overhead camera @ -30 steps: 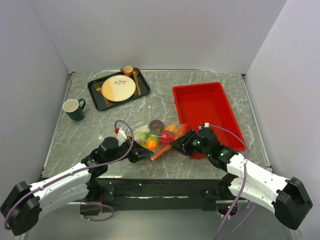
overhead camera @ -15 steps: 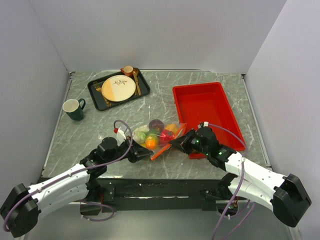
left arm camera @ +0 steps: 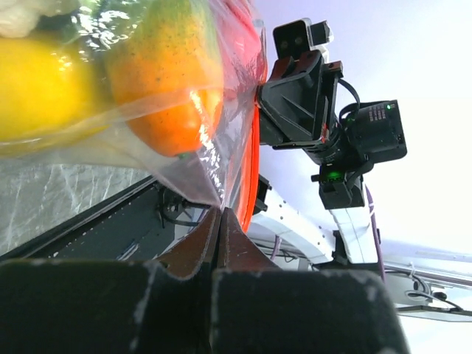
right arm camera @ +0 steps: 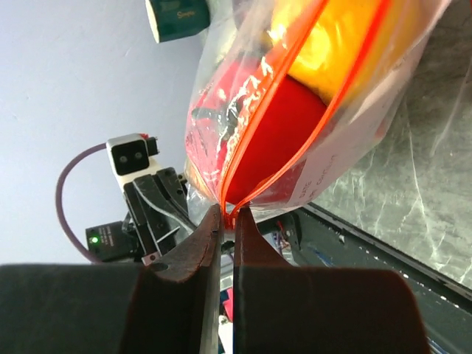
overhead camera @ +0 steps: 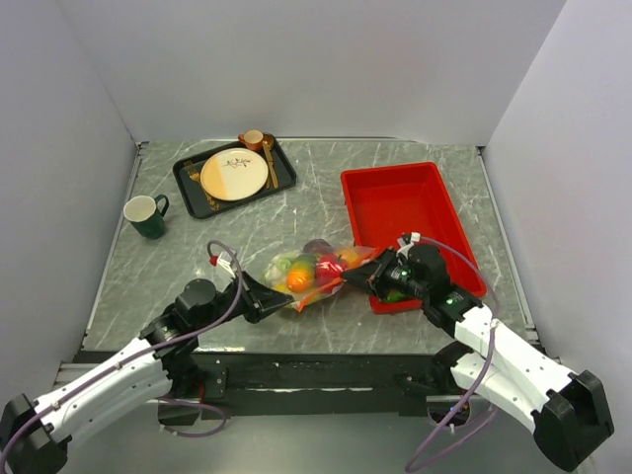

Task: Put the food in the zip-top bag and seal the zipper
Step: Zip the zipper food storage bag at the center of the board.

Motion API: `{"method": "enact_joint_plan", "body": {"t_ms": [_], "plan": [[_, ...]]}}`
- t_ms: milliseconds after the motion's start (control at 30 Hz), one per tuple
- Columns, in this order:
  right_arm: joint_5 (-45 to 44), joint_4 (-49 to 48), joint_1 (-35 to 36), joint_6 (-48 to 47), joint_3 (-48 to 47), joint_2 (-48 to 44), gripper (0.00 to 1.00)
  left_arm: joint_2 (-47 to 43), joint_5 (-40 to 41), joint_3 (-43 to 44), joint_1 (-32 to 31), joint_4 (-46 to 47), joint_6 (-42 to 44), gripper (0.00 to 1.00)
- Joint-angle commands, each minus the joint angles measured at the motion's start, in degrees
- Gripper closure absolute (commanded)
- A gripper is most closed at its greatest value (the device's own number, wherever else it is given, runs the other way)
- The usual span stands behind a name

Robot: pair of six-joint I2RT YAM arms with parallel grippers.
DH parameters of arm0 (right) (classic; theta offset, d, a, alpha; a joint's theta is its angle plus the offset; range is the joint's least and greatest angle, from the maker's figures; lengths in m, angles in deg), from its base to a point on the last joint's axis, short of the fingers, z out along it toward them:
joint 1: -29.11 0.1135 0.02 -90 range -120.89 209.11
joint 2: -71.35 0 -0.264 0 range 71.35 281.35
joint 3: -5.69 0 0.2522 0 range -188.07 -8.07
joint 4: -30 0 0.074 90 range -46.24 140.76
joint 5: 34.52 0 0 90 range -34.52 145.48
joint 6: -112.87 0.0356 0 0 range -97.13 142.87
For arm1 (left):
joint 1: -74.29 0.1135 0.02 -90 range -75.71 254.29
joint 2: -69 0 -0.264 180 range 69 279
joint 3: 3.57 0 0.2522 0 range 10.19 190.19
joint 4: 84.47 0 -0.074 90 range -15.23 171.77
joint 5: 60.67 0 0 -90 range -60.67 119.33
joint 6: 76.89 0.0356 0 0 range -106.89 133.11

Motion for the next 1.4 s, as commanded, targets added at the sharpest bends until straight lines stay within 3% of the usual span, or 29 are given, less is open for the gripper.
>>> {"method": "enact_joint_plan", "body": {"t_ms": [0, 200, 333, 367, 400, 467, 533, 600, 700, 767, 833, 900, 933, 1033, 1133, 1200, 1267, 1300, 1333, 1367], "plan": [[-11.0, 3.0, -5.8, -4.1, -2.3, 0.1, 1.00, -3.6, 1.1, -0.8, 0.9, -7.0, -0.4, 0.99], [-10.3, 3.6, -7.6, -5.9, -3.2, 2.0, 1.00, -5.1, 1.9, 0.1, 1.2, -9.2, 0.3, 0.99], [-8.8, 2.9, -7.9, -6.7, -3.9, 3.2, 1.00, -4.2, 0.9, -0.3, 1.2, -5.6, 0.0, 0.99], [-8.2, 2.6, -8.0, -6.7, -4.0, 3.4, 1.00, -3.0, 0.2, -0.5, 1.2, -2.9, 0.1, 0.95], [-8.2, 2.7, -8.0, -7.0, -4.3, 3.5, 1.00, -2.2, -0.3, -0.6, 1.2, -1.2, 0.1, 0.80], [-6.8, 2.0, -7.6, -6.8, -4.5, 3.8, 1.00, 0.6, -1.4, 0.4, 1.2, 2.2, 0.8, 0.68], [-6.1, 1.0, -6.5, -7.7, -4.9, 4.0, 1.00, 3.0, -2.4, 2.9, 1.1, 4.3, 1.9, 0.44], [-9.8, 6.8, -4.7, -13.0, -10.2, 4.4, 1.00, 6.0, -2.1, 7.8, 1.2, 1.9, 5.0, 0.28], [-14.9, 18.8, -2.0, -24.6, -25.7, 8.4, 1.00, 7.0, 1.8, 14.7, 1.1, -4.9, 9.9, 0.25], [-15.1, 27.5, -1.8, -34.4, -41.6, 14.8, 1.00, 6.0, 6.7, 17.8, 1.2, -11.0, 12.4, 0.22], [-12.5, 32.3, -0.5, -39.6, -55.9, 22.1, 1.00, 4.3, 10.6, 21.0, 1.2, -14.3, 13.3, 0.21], [-11.1, 39.8, -0.1, -45.7, -62.7, 31.4, 1.00, 3.0, 15.4, 23.1, 1.2, -19.1, 13.6, 0.20], [-14.6, 44.5, 0.2, -45.5, -69.3, 34.0, 1.00, 1.6, 16.7, 23.5, 1.2, -20.3, 13.6, 0.20], [-8.1, 36.6, 2.4, -46.5, -63.3, 33.4, 1.00, -1.5, 21.1, 24.3, 1.2, -24.3, 13.3, 0.19], [-13.9, 38.8, 3.2, -43.4, -63.1, 34.8, 1.00, -3.9, 23.8, 24.8, 1.3, -27.3, 13.1, 0.18], [-8.8, 34.3, 3.8, -43.5, -60.9, 35.3, 1.00, -4.5, 24.6, 24.9, 1.2, -28.5, 13.3, 0.17], [-22.7, 41.7, 6.8, -43.4, -67.3, 36.5, 1.00, -4.9, 25.1, 25.3, 1.3, -29.8, 13.4, 0.17], [-24.3, 39.7, 7.7, -43.3, -67.1, 34.2, 1.00, -4.9, 25.2, 25.4, 1.2, -30.1, 13.6, 0.16], [-22.2, 35.0, 7.4, -43.3, -61.9, 32.8, 1.00, -4.9, 25.2, 25.4, 1.2, -30.5, 13.7, 0.16], [-12.7, 32.3, 6.6, -43.3, -61.0, 33.0, 1.00, -4.7, 25.2, 25.0, 1.2, -30.4, 13.6, 0.16]]}}
